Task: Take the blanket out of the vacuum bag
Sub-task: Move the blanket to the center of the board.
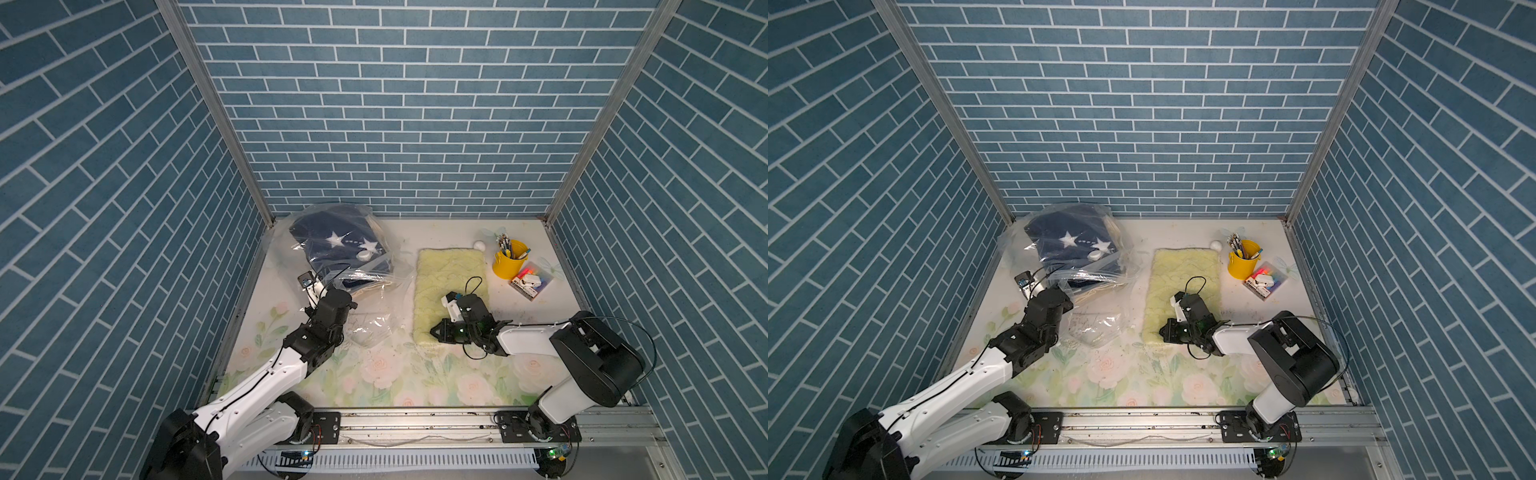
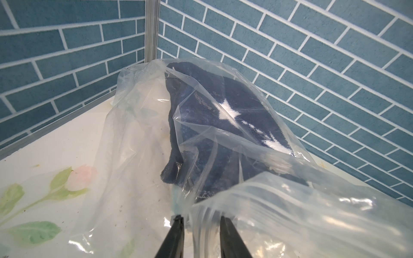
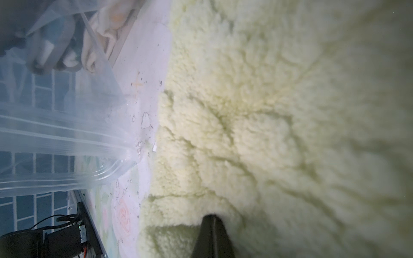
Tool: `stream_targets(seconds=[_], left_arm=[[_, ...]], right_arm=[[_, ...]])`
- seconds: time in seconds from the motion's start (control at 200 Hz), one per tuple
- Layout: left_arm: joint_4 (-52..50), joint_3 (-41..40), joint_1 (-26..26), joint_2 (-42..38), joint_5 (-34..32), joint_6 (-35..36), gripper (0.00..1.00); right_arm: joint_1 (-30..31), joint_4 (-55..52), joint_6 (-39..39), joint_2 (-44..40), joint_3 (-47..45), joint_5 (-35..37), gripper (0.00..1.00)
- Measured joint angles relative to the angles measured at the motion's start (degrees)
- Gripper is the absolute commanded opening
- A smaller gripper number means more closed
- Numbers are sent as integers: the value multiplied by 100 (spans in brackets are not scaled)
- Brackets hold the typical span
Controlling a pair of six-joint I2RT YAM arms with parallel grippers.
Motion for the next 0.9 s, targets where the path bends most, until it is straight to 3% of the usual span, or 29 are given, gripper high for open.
stream_targets(seconds=[0.27,0.395,0.545,0.745,0.9], left_arm=[[-11,17,0,15,7,2,32],[-7,20,0,11,17,2,32],[11,20,0,28,101,2,33],[9,28,2,107,240,2,33],[15,31,2,101,308,2,34]], right_arm=[[-96,-1088,-240,-1176,579,-55,29],[-935,-1300,-579,-1224,1145,79,30],[-1777,-1421,-914,-208,1884,678,28],[-1808,-1751,-1290,1543,2798,1491,27],[-1735,-2024,-1547,2184,3580,1751,28]])
